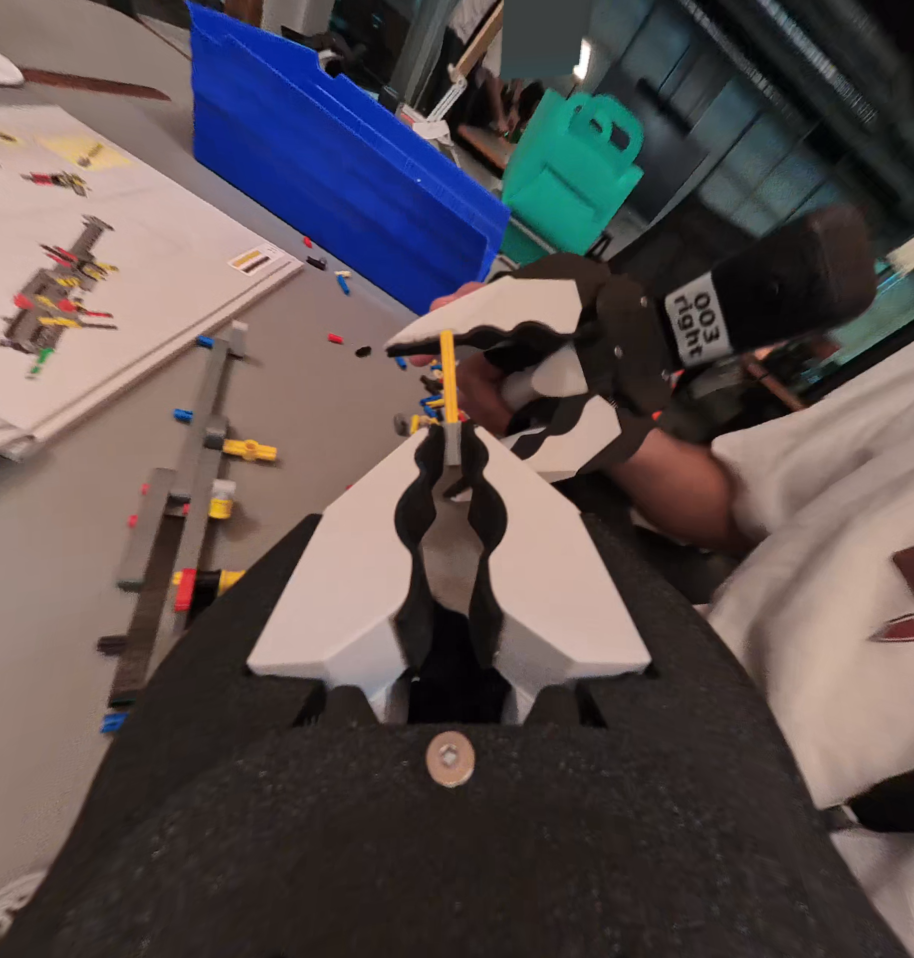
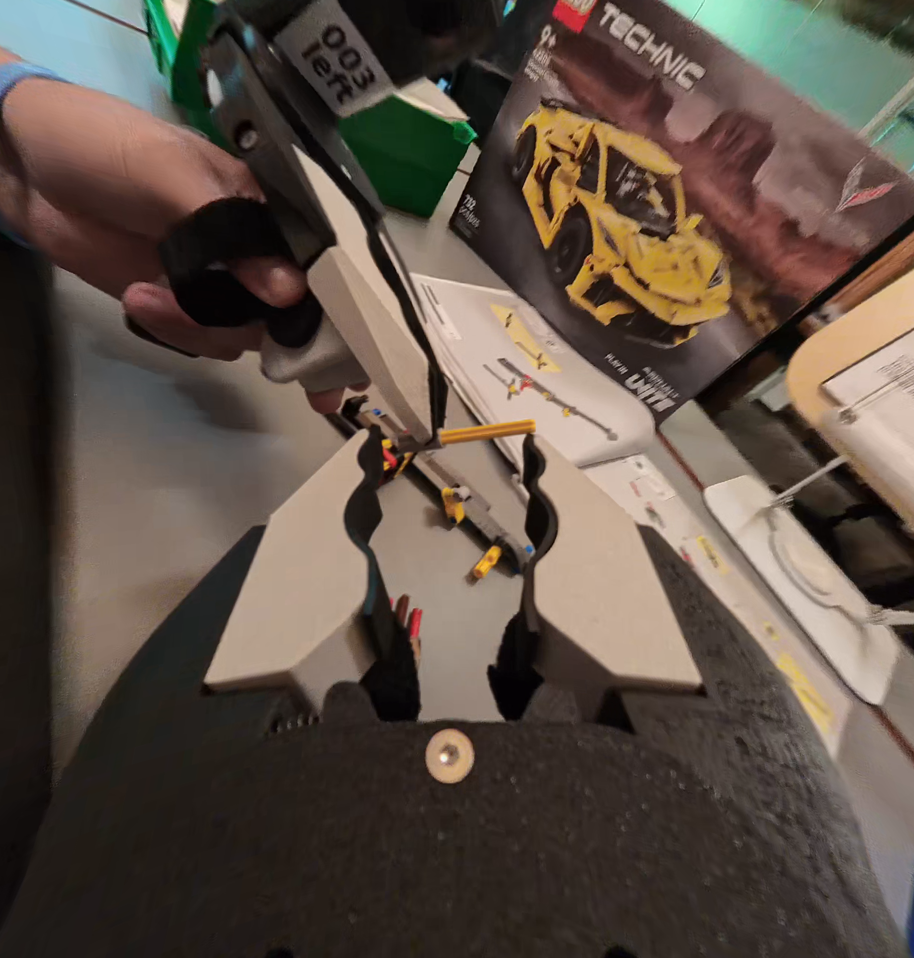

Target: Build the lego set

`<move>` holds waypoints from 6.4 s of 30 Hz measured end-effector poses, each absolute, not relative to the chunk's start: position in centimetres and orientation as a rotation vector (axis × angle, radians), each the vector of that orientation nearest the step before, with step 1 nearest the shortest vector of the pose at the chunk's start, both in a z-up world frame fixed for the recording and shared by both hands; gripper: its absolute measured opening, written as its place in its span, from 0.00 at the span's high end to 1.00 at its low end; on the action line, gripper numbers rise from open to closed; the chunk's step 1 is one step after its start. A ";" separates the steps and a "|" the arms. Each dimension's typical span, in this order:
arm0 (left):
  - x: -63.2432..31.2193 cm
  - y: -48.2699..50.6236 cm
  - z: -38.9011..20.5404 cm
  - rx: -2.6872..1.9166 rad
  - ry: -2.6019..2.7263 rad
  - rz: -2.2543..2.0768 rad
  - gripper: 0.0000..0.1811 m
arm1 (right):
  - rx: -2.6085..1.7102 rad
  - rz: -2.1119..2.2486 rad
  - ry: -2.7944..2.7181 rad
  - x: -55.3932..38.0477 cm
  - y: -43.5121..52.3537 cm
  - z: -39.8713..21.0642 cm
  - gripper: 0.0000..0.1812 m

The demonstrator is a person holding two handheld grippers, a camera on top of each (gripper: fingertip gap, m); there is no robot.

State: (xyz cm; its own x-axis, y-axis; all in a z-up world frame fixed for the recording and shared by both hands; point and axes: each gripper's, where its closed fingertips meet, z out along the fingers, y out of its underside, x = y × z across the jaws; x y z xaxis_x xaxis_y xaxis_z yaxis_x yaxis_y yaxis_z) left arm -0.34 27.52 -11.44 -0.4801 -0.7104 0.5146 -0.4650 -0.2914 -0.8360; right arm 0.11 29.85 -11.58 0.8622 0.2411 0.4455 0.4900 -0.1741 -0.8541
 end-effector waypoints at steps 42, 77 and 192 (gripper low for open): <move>-4.6 28.7 -19.2 -1.519 2.252 -1.062 0.97 | -1.968 -0.011 -0.073 8.7 27.2 -13.9 0.77; -6.1 26.9 -21.2 -1.541 2.273 -0.867 0.97 | -2.376 0.086 -0.321 2.6 24.4 -21.0 0.86; -6.3 29.2 -20.4 -1.392 2.253 -0.862 0.97 | -2.355 0.175 -0.796 0.4 27.3 -20.6 0.91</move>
State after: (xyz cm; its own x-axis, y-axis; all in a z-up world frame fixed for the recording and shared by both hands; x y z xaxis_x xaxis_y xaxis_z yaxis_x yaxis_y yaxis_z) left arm -6.28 29.17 -20.45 -0.4530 -0.8914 0.0169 -0.6751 0.3306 -0.6595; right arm 0.43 27.32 -20.60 0.8077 0.5849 0.0740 0.5001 -0.6132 -0.6114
